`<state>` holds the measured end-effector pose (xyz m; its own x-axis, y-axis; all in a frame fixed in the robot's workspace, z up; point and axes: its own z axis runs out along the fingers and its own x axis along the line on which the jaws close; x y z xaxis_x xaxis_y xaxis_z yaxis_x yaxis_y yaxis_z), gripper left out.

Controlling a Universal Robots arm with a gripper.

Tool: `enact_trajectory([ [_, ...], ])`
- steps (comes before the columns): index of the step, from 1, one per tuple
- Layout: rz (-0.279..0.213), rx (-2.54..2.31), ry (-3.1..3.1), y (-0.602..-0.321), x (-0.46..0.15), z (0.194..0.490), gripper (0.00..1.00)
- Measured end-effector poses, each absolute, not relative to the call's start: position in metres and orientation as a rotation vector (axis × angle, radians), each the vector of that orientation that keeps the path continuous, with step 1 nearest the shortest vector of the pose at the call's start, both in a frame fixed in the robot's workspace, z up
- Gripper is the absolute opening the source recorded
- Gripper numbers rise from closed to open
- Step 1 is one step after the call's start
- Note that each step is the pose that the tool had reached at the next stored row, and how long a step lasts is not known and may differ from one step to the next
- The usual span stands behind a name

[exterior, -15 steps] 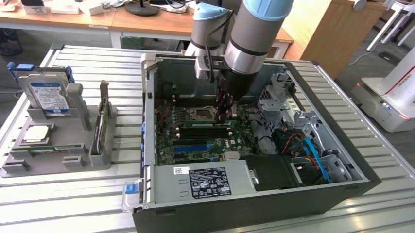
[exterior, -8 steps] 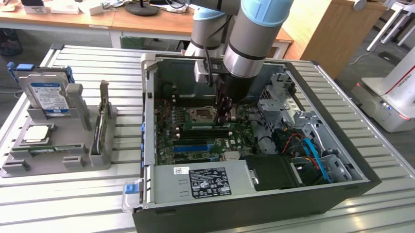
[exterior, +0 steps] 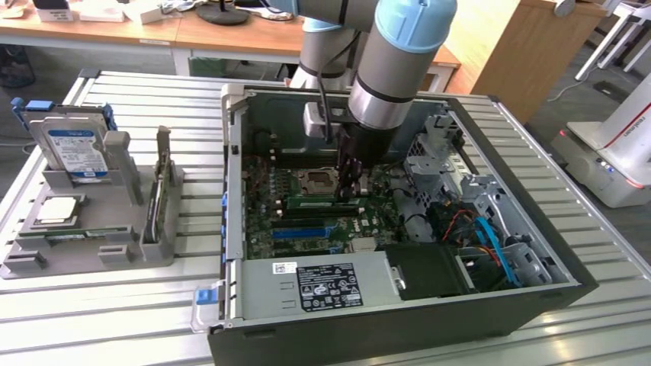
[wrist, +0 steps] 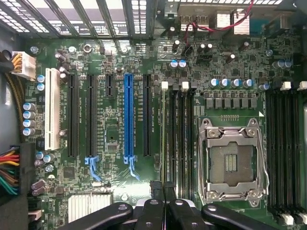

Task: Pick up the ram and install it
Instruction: 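Insert the ram into the slot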

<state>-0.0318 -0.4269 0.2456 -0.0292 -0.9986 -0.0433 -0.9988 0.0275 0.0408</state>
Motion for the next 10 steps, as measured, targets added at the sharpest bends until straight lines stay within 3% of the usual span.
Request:
enact_trajectory([
  [10,0.092,-2.188,2.25,-0.4243,-0.0317,0.2443,0.12],
])
